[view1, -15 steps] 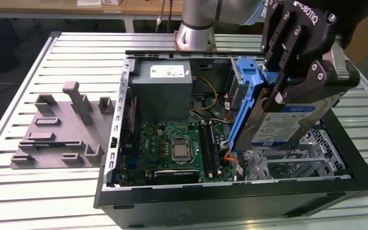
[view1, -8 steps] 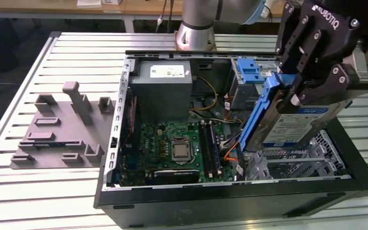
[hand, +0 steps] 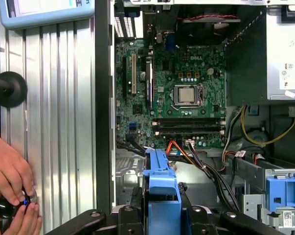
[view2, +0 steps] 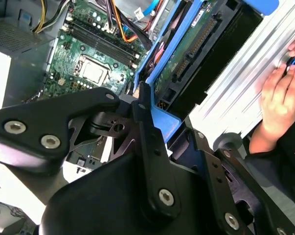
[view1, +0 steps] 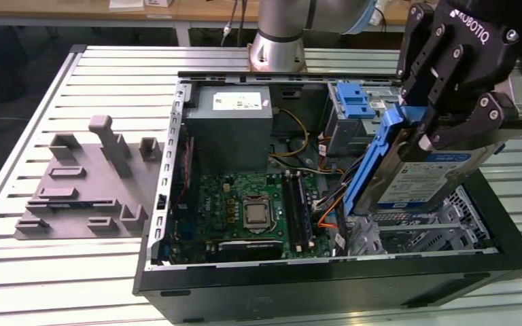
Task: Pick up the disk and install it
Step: 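Insert the disk into the insertion slot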
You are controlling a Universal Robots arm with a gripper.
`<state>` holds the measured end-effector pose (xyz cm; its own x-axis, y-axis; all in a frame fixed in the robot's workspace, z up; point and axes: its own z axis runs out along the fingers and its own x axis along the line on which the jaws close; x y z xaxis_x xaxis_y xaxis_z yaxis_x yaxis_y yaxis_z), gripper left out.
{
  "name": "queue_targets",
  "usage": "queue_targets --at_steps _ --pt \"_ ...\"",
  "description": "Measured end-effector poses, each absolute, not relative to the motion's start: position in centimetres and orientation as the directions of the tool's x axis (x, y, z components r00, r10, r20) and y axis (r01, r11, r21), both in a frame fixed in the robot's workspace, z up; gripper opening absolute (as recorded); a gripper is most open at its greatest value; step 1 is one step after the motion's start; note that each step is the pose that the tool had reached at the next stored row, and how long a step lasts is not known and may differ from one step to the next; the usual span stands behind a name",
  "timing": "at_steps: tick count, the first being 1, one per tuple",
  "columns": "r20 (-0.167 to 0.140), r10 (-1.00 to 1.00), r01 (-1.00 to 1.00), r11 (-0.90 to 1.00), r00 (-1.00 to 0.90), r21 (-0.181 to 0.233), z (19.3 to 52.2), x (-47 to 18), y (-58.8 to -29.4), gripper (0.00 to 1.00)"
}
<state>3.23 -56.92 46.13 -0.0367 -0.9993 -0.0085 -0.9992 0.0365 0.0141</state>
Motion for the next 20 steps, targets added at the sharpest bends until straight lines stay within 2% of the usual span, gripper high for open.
queue_targets --at_steps 20 --pt "-0.008 -0.999 -0.999 0.031 -0.031 0.014 45.3 7.1 -57.0 0.36"
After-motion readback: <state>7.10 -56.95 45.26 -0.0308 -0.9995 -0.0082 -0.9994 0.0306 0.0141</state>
